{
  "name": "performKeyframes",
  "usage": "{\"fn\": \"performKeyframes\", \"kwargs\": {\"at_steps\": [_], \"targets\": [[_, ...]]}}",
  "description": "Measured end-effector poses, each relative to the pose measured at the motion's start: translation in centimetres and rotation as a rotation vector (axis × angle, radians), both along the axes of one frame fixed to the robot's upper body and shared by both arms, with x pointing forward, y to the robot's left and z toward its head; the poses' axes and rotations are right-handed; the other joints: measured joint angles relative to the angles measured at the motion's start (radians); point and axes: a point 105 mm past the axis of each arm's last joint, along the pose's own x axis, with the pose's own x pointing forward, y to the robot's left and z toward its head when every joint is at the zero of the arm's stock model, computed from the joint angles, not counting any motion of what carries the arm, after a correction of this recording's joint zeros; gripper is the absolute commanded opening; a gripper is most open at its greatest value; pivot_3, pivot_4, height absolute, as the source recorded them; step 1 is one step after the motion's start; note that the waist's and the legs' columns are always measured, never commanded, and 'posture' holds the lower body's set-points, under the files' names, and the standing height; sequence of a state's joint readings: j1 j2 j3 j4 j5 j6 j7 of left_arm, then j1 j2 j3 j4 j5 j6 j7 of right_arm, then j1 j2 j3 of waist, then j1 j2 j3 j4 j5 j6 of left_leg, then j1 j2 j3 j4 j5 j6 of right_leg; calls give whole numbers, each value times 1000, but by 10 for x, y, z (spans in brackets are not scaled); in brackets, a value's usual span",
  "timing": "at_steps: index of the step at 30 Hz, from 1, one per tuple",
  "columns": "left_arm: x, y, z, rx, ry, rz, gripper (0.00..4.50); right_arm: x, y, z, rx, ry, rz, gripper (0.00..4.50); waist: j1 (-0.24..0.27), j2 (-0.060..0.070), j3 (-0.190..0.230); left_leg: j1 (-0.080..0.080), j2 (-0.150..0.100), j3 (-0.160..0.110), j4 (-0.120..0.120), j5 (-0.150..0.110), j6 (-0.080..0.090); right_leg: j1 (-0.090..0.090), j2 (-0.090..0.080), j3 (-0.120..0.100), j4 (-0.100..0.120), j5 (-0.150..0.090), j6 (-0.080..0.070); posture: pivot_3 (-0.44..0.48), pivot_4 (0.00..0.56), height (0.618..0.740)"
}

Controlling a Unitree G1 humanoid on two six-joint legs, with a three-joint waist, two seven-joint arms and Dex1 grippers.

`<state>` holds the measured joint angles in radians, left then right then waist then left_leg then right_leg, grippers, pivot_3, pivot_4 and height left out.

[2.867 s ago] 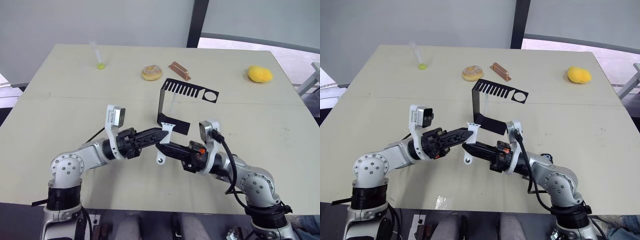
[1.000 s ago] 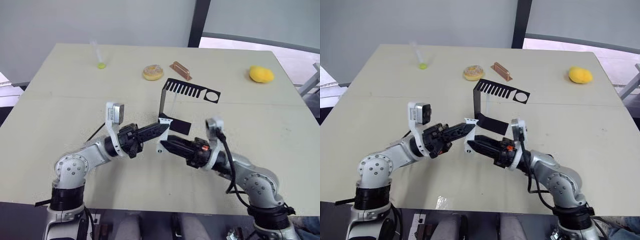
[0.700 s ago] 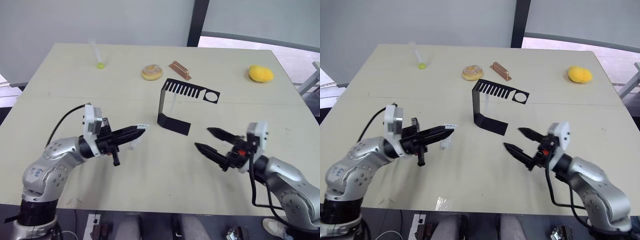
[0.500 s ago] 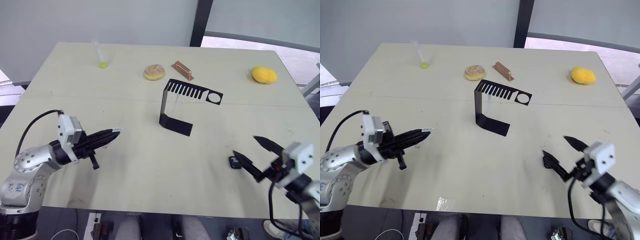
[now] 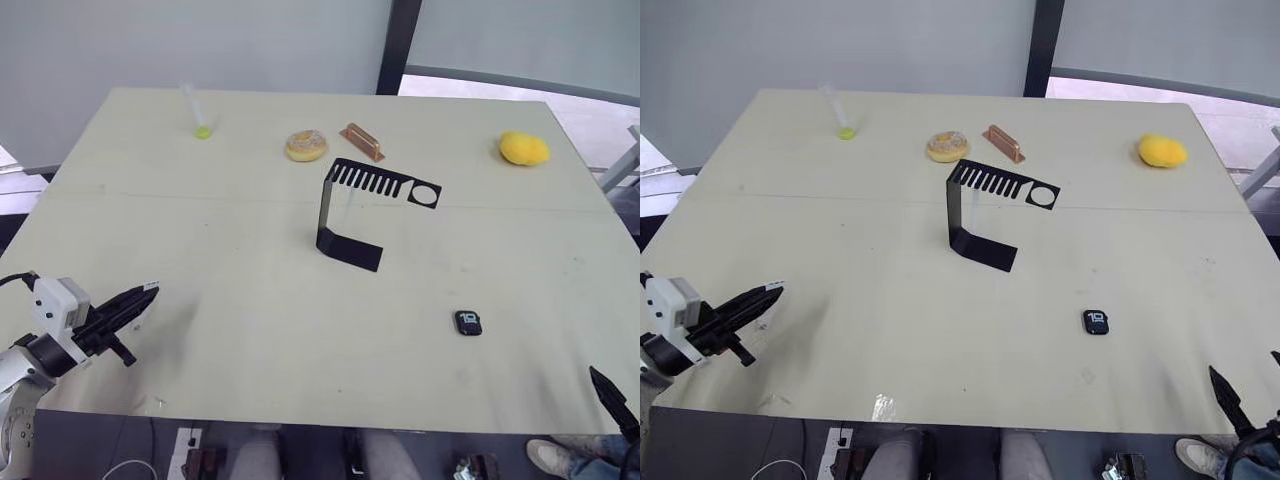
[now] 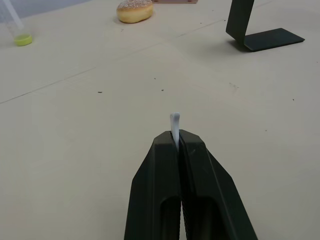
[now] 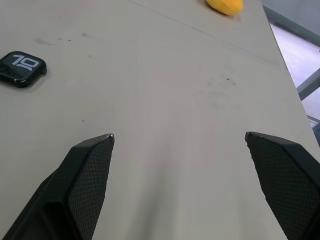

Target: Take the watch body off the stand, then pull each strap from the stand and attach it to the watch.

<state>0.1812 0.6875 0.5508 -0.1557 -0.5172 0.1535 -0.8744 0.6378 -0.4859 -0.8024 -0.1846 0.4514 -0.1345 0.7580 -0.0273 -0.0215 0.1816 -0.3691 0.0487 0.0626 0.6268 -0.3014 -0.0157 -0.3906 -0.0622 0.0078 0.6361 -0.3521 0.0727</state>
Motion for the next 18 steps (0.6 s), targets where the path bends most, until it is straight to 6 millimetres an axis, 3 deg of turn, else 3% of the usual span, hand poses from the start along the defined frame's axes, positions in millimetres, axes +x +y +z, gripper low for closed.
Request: {"fn": "performKeyframes", "kwargs": {"at_steps": [2, 7, 13, 18], "targets": [[3, -5, 3, -9, -7, -19, 0, 2, -2, 1, 5, -26, -21, 4440, 0, 0, 0, 0, 0, 0, 0, 0, 0, 0, 0, -1, 0, 0, 0, 0, 150, 740], [13, -44, 16, -24, -35, -184, 0, 18, 12, 5, 57, -87, -19, 4440, -1, 3, -2, 0, 0, 0, 0, 1, -1, 0, 0, -1, 1, 0, 1, 0, 150, 740], [17, -106, 34, 46, -37, -508, 0, 39, 54, 8, 154, -32, 52, 4440, -2, 5, -3, 0, 0, 1, 1, 2, -2, 0, 1, -1, 4, 1, 1, 0, 150, 740], [0, -154, 32, 161, 75, -871, 0, 53, 100, 5, 241, 63, 178, 4440, -1, 6, -3, 0, -1, 1, 3, 2, -2, 0, 3, 0, 6, 1, 1, 0, 150, 740]]}}
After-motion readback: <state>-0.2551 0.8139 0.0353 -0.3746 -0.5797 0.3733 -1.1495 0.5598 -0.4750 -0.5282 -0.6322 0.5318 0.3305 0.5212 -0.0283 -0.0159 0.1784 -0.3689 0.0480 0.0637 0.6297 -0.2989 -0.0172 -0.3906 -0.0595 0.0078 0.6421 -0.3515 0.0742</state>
